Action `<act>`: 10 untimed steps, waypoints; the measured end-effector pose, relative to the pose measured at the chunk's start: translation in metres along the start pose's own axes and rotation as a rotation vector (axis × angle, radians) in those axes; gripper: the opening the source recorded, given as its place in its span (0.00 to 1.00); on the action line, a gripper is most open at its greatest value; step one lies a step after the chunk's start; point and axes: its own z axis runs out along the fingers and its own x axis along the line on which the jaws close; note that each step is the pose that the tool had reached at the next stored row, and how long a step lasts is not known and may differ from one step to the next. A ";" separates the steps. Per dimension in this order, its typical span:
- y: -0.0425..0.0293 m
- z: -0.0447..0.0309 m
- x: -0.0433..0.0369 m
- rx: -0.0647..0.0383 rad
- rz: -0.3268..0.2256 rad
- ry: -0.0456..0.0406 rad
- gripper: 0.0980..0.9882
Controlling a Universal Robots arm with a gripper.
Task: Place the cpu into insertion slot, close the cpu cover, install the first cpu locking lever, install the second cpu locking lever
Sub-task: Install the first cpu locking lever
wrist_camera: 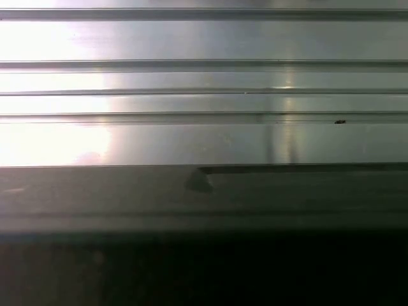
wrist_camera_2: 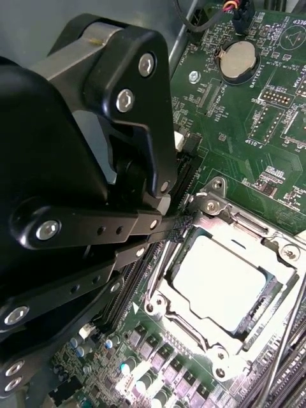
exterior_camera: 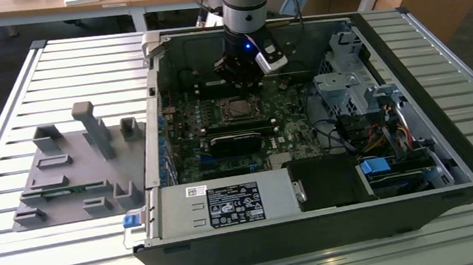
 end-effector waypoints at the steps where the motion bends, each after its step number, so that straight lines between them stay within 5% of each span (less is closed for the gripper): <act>1: 0.0000 -0.0002 0.0000 0.000 0.000 0.0000 0.01; 6: 0.0000 -0.0005 0.0000 0.001 0.000 -0.0002 0.01; 10: 0.0000 -0.0001 0.0000 0.012 0.000 -0.0004 0.01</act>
